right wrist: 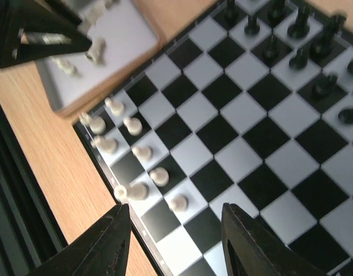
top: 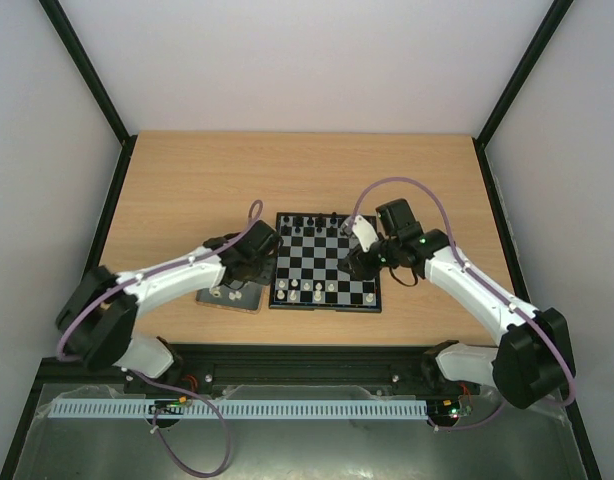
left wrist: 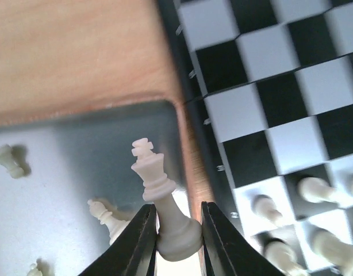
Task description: Set up the chess pieces on the board
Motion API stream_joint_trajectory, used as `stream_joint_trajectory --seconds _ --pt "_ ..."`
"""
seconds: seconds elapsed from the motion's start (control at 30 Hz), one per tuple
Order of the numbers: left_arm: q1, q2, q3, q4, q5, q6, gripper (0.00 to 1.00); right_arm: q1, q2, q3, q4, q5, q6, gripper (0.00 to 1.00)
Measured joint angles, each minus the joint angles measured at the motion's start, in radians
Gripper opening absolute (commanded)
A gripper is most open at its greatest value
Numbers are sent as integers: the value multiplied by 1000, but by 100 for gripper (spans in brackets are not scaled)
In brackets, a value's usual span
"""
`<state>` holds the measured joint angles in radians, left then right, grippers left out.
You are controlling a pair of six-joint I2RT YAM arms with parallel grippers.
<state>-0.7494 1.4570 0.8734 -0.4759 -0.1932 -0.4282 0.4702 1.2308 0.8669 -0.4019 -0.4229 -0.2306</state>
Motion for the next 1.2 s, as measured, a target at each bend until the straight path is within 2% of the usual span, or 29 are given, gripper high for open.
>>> stream_joint_trajectory --seconds 0.27,0.43,0.6,0.73,0.93,1.2 --pt "-82 -245 -41 47 -31 74 13 -19 185 285 -80 -156 79 59" --pt "-117 -383 -84 98 7 135 13 -19 341 441 -159 -347 110 61" --pt "-121 -438 -105 143 79 178 13 3 452 538 -236 -458 119 61" --pt "-121 -438 -108 159 127 197 13 50 512 618 -288 -507 119 59" --pt "-123 -438 -114 175 172 209 13 117 583 719 -338 -555 116 50" --pt "-123 -438 -117 178 182 216 14 152 602 728 -363 -563 111 42"
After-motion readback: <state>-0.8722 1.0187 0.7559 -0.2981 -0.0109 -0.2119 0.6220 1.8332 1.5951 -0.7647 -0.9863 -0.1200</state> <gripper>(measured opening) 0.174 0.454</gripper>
